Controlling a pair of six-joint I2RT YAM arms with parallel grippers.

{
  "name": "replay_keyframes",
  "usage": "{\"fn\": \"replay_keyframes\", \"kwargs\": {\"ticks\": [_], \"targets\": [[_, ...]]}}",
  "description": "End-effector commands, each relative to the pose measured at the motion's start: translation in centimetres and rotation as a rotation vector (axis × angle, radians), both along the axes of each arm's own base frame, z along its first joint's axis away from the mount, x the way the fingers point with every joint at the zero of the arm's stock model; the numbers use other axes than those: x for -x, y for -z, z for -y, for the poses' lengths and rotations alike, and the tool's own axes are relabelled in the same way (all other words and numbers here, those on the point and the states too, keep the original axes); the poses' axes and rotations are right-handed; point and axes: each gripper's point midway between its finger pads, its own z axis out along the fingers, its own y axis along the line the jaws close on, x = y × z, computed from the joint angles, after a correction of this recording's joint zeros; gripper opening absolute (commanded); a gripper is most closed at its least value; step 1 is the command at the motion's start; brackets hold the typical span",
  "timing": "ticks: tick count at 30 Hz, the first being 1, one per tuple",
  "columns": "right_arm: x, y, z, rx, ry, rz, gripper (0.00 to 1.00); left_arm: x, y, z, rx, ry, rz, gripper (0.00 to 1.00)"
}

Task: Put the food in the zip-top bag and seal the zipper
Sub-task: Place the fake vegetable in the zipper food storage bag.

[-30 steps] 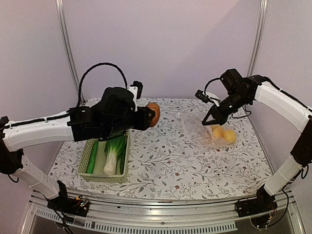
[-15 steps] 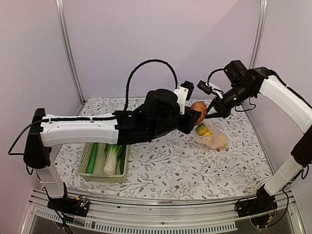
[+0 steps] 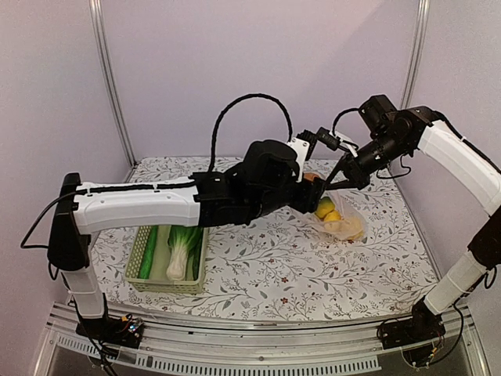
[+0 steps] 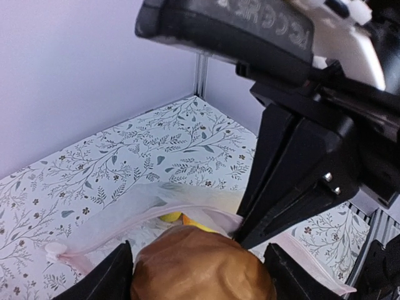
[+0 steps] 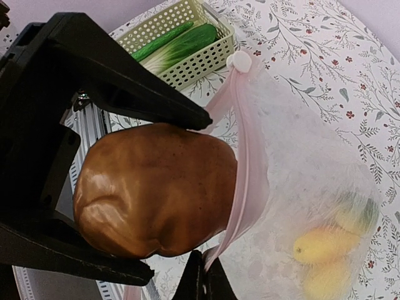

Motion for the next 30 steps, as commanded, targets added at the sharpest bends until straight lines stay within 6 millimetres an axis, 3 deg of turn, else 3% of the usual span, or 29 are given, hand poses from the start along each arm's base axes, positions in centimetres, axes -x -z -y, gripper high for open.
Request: {"fn": "replay_keyframes", "kwargs": {"ticks": [1,10,17,20,24,27,30], "targets": [[0.4,-2.8,-0.6,-0.066,-0.026,0.059,0.0,0.5,-1.2,-1.3,0.021,-0.007,0.028,0.71],[-0.8,-3.0,-0.2,-0.042,0.023,0.087,0.0,0.6,-0.9,-1.5,0.024,-0.011,0.02,0.72],[-2.0,-3.4,0.8,-0.029,0.073,0.123,0.0,0.9,-4.1,-3.1,0.072,-0.018,0.07,0.73],[-3.8,-3.6,2.3,-0.006,0.138,0.159,0.0,1.1,-5.2,-5.2,0.077,-0.05,0.097,0.73],[-7.5,-4.7,6.2,0.02,0.296,0.221,0.0,0.9,-5.5,-9.5,0.051,-0.154,0.113,0.75],[-10.5,-5.6,9.4,0.049,0.435,0.272,0.0,-0.2,-3.3,-13.9,-0.005,-0.275,0.057,0.76],[-13.1,-6.6,12.5,0.082,0.556,0.344,0.0,-1.2,0.3,-18.4,-0.053,-0.38,-0.07,0.76]]}}
